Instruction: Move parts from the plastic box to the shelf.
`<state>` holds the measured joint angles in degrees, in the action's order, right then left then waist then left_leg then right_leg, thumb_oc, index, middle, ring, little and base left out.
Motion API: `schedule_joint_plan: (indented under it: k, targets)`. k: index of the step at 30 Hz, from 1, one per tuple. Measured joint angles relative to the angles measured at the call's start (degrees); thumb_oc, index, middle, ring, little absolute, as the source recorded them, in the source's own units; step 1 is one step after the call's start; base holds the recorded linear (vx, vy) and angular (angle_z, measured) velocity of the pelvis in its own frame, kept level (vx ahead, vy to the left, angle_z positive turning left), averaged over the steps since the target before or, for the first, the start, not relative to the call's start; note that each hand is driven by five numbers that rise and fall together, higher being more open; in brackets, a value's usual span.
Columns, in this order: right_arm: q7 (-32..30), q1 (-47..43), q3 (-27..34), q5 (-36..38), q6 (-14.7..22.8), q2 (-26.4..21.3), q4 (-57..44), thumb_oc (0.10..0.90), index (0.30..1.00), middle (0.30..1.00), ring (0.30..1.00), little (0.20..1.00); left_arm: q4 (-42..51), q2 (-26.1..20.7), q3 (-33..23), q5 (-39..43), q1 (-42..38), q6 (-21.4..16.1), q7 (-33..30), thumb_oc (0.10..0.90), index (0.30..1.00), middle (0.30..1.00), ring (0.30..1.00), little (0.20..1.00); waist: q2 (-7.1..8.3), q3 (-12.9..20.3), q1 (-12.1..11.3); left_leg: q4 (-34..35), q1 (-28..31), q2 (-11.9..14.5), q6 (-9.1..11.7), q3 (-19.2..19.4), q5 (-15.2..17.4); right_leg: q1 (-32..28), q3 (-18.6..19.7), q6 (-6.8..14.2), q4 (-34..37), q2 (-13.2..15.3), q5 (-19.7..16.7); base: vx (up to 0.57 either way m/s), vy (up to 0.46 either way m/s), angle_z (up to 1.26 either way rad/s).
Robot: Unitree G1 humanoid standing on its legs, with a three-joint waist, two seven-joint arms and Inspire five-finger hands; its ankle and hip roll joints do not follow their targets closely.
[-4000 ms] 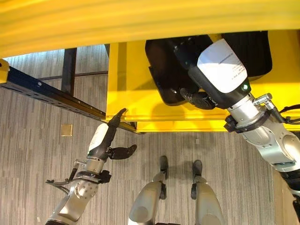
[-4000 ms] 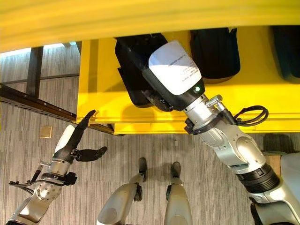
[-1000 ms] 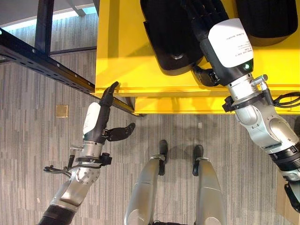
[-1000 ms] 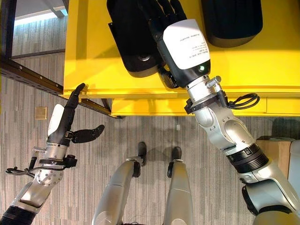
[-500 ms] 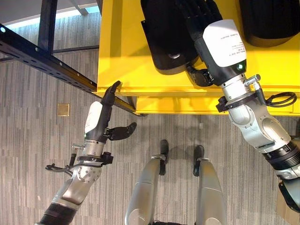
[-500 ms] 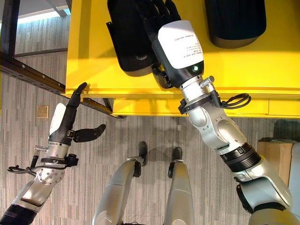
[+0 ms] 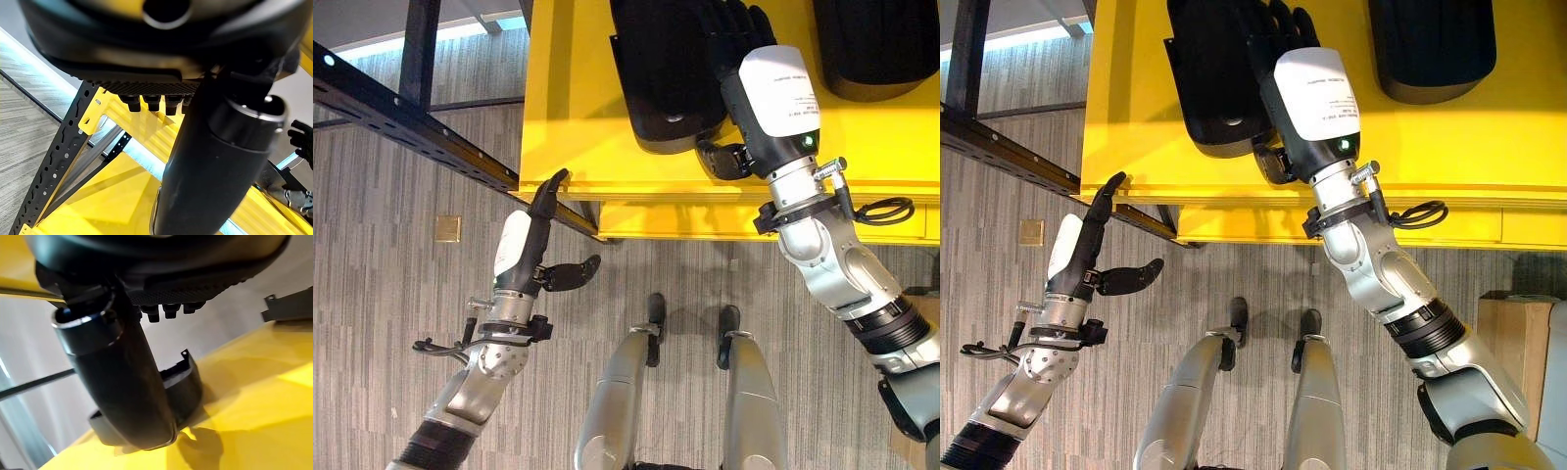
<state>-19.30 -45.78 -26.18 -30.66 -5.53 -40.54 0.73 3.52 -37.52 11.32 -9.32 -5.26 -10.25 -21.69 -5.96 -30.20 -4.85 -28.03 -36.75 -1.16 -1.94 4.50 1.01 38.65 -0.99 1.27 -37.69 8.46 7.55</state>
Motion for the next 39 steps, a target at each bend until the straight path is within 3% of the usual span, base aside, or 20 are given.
schedule_joint_plan:
  k: [5,11,23,24,26,27,29,30,31,39]
  targets:
    - [-0.15,-0.17,0.0,3.1,0.34,-0.42,0.23,0.9,1.0,1.0,1.0,1.0,-2.16,0.0,0.69,0.01,-1.93,-0.22,-0.18,0.9,1.0,1.0,1.0,1.0,0.0,0.0,0.11,-0.48,0.01,0.05,-0.02,-0.02,0.02,0.01,0.04,-0.03,-0.38,-0.25,0.01,0.0,0.0,0.0]
    - [-2.14,-0.37,-0.07,6.05,0.57,-0.04,0.67,0.9,1.0,1.0,1.0,1.0,-8.39,0.43,4.63,-0.02,-6.54,-2.37,-4.59,0.9,1.0,1.0,1.0,1.0,-0.05,0.03,0.54,-0.45,-0.16,0.14,0.05,0.0,-0.02,0.26,0.68,0.09,-0.14,-0.5,0.06,-0.01,0.004,0.0]
    - [-3.3,-4.29,-1.81,5.91,2.52,4.04,4.54,0.9,1.0,1.0,1.0,1.0,-14.69,0.85,8.77,-0.07,-12.9,-2.54,-10.18,0.9,1.0,1.0,1.0,1.0,0.25,-0.01,1.71,3.62,-0.53,-0.03,0.23,0.23,0.04,0.36,2.24,0.26,5.05,-1.94,0.09,-0.01,0.022,-0.04]
    - [-3.4,-4.75,-2.17,5.89,2.66,4.22,4.59,0.9,1.0,1.0,1.0,1.0,-15.22,0.89,8.92,-0.07,-13.74,-2.52,-10.19,0.9,1.0,1.0,1.0,1.0,0.46,-0.04,2.05,3.06,-0.95,-0.55,0.55,0.51,0.4,0.43,2.36,0.24,6.16,-1.37,-0.01,-0.02,0.014,0.06]
    - [-3.53,-5.69,-3.29,5.87,2.97,4.48,4.63,0.9,1.0,1.0,1.0,1.0,-15.34,1.82,9.1,-0.06,-14.33,-2.29,-10.79,0.9,1.0,1.0,1.0,1.0,0.58,0.05,1.85,-8.35,-2.0,-0.63,-1.07,0.5,6.19,1.49,2.31,0.43,5.01,-0.62,-0.58,-0.01,0.013,-0.21]
    - [-4.0,-5.8,-3.77,5.88,3.04,4.37,4.5,0.9,1.0,1.0,1.0,1.0,-15.45,2.35,8.94,-0.16,-14.24,-2.33,-11.46,0.9,1.0,1.0,1.0,1.0,0.72,0.07,1.67,-6.92,-1.11,-0.72,-1.92,0.31,6.38,2.26,2.92,1.21,3.26,-1.32,-1.12,-0.01,0.01,-0.26]
    - [-4.24,-6.32,-3.9,5.88,2.94,4.56,4.54,0.9,1.0,1.0,1.0,1.0,-16.07,3.19,9.15,-0.11,-16.04,-2.27,-11.51,0.9,1.0,1.0,1.0,1.0,1.04,0.04,2.27,-4.16,-1.44,-0.71,-2.02,0.94,6.23,2.95,3.37,-0.57,-3.02,-2.21,2.01,0.0,0.006,0.21]
    - [-4.23,-6.62,-4.12,5.88,2.95,4.9,4.56,0.9,1.0,1.0,1.0,1.0,-16.44,2.63,9.45,-0.12,-17.74,-2.27,-11.34,0.9,1.0,1.0,1.0,1.0,2.13,0.04,2.85,-2.97,-1.44,-1.31,-1.77,1.69,6.07,0.34,3.21,-0.54,-1.73,-2.22,3.15,0.0,0.005,0.39]
    - [-4.22,-7.54,-4.64,5.88,3.08,5.3,4.83,0.9,1.0,1.0,1.0,1.0,-16.5,2.63,9.4,-0.12,-18.55,-2.27,-11.48,0.9,1.0,1.0,1.0,1.0,2.33,-0.04,3.0,-2.71,-1.83,-1.19,-1.6,2.08,5.28,0.05,3.87,1.27,-0.22,-2.64,1.65,0.0,0.008,0.22]
    - [-5.22,-8.53,-5.79,4.8,2.62,6.52,6.87,0.9,1.0,1.0,1.0,1.0,-17.34,2.91,9.49,-0.12,-18.92,-2.18,-11.88,0.9,1.0,1.0,1.0,1.0,2.46,-0.03,2.93,-2.55,-1.81,-0.8,-1.42,2.1,3.52,-0.04,3.84,0.83,-0.15,-3.02,1.38,0.02,0.005,-0.03]
